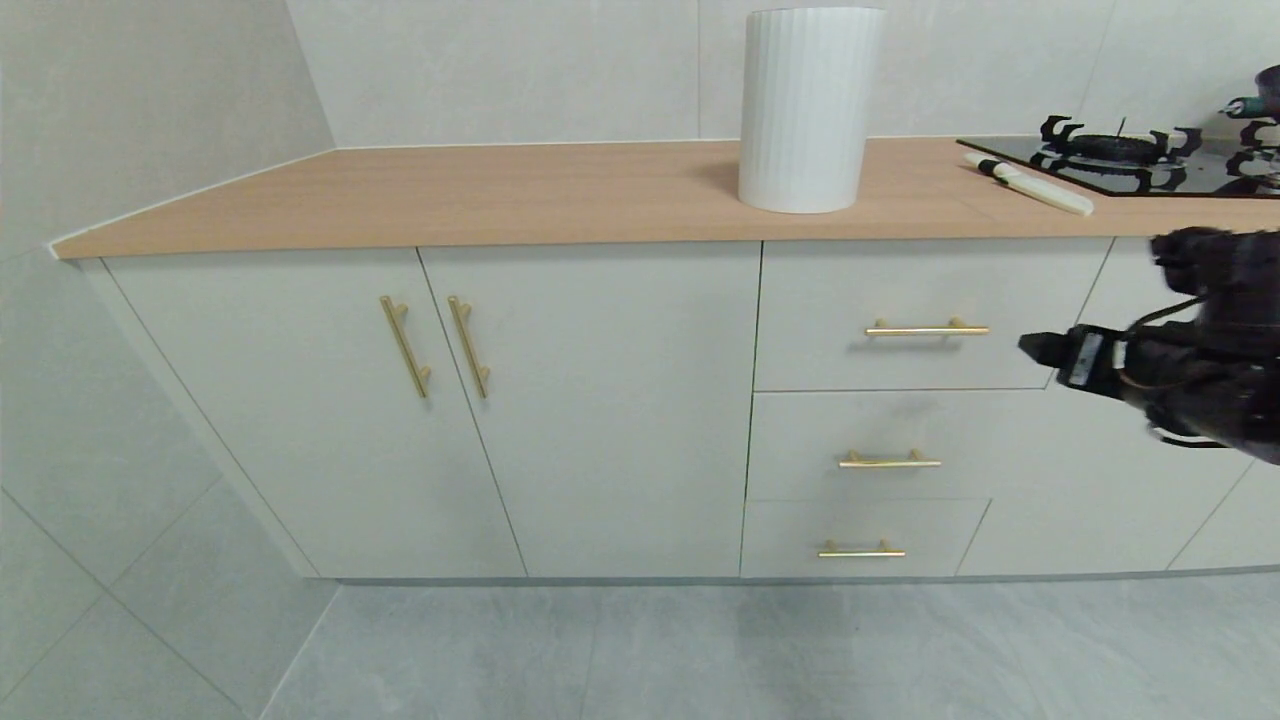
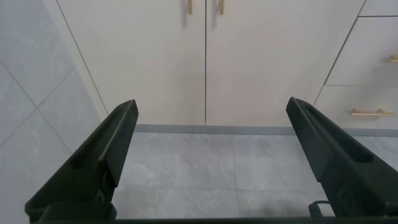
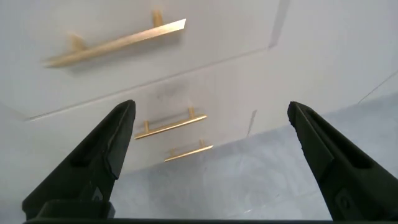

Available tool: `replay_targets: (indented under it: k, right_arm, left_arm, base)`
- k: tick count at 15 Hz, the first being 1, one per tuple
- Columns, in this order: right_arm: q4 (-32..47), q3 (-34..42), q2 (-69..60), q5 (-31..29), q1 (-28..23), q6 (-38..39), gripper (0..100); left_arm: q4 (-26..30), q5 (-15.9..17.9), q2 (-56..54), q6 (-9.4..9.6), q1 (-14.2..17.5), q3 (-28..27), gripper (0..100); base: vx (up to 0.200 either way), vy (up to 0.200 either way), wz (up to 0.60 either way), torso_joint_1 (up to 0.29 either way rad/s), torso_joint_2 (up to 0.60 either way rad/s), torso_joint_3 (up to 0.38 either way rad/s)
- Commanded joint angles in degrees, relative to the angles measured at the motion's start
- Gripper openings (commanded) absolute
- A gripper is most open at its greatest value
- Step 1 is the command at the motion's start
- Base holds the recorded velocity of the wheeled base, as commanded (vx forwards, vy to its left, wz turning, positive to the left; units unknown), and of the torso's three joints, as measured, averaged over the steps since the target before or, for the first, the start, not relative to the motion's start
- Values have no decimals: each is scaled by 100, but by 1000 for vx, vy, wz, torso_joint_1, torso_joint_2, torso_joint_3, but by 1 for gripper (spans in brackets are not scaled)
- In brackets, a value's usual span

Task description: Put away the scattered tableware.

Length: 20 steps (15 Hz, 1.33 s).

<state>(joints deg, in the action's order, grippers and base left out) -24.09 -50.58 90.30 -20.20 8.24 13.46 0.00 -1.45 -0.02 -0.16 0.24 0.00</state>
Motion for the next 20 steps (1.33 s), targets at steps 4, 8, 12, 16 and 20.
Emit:
replay_targets:
  k: [4,8,12,16,20]
  right_arm:
    - [985,1762,-5145,-485,-402,-1610,100]
    - [2910,1903,-7034,-441,-455,-1873,100]
    - [3147,2571,-8212,-476,-613,-2269,100]
    - [3077,3520,-9030,-256,-859,-2418,100]
    - [2216,4557,-9030,684,-850,-1996,100]
  left_arm:
    - [-9,-4,2,-2,2,0,100]
    - [-9,-4,2,-2,2,0,100]
    - [0,-4,2,-2,2,0,100]
    - [0,-4,2,-2,2,0,100]
    - [0,-4,2,-2,2,0,100]
  base:
    - [0,0,0,0,0,0]
    - [0,0,0,0,0,0]
    - [0,0,0,0,0,0]
    - [0,0,0,0,0,0]
    - [0,0,0,0,0,0]
